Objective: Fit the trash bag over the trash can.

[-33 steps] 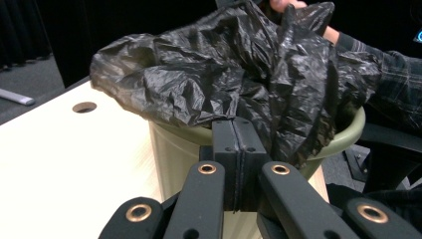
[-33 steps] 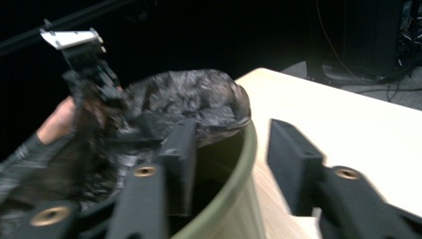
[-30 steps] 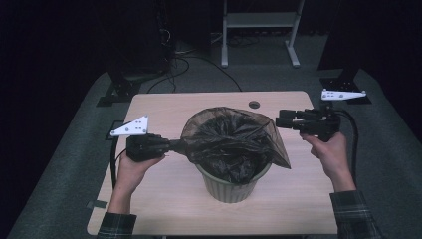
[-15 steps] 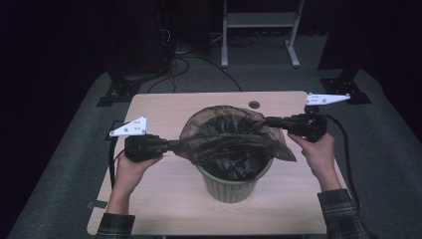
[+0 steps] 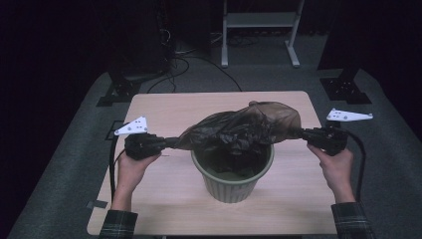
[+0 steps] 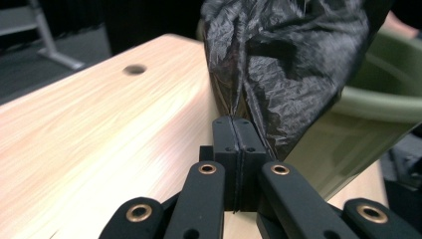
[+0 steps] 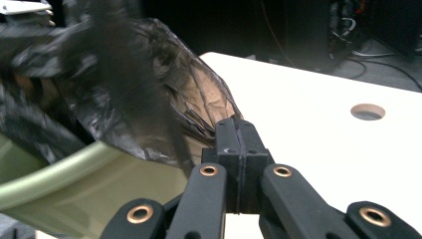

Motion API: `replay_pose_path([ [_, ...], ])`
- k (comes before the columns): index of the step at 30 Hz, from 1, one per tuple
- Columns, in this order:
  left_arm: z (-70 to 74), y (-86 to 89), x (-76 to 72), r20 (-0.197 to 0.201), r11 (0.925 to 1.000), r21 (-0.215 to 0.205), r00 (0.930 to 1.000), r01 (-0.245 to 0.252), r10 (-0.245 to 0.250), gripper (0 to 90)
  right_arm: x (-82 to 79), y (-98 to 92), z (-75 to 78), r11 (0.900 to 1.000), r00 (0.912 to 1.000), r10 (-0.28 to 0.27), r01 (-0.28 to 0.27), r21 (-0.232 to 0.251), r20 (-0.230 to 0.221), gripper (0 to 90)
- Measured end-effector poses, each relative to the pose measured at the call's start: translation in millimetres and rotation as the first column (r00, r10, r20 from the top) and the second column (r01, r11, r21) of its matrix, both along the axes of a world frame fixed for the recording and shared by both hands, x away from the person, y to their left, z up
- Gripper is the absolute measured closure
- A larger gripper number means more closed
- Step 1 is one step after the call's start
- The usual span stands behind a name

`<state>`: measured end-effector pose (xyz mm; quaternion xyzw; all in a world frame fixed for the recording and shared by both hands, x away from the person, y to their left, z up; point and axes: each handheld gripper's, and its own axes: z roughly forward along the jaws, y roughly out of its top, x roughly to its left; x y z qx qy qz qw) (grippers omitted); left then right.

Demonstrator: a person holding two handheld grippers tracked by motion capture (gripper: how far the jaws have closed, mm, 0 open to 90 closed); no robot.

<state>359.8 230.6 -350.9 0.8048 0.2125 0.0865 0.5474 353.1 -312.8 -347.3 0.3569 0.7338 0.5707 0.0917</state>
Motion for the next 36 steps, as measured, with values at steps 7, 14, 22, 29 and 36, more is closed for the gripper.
replay_pose_path([
  [7, 5.8, 11.0, -6.9, 0.027, 0.9952, -0.088, 0.9988, 0.043, -0.041, 80.8, -8.2, 2.8, -2.1, 0.997, 0.9981, 0.033, -0.037, 0.068, 0.052, 66.4],
  [14, 17.9, 10.9, -13.2, 0.058, 0.9945, -0.098, 0.9978, 0.037, -0.031, 68.3, -11.7, -10.8, 30.4, 0.996, 0.9952, -0.013, 0.004, 0.092, 0.097, 47.1],
  [22, 37.3, 9.7, -28.2, 0.081, 0.9756, -0.192, 0.9925, 0.105, -0.091, 37.0, -27.0, -23.6, 52.1, 0.986, 0.9912, 0.065, -0.081, 0.143, 0.115, 39.7],
  [29, 36.4, -26.1, -28.8, 0.077, 0.9693, -0.154, 0.9803, 0.192, -0.182, 30.6, -29.7, -1.0, 62.5, 0.973, 0.9793, 0.162, -0.179, 0.146, 0.121, 33.4],
  [36, 25.7, -41.0, -31.0, 0.062, 0.9604, -0.091, 0.9640, 0.263, -0.258, 65.7, -25.1, 15.7, 59.2, 0.961, 0.9690, 0.232, -0.242, 0.132, 0.084, 46.3],
])
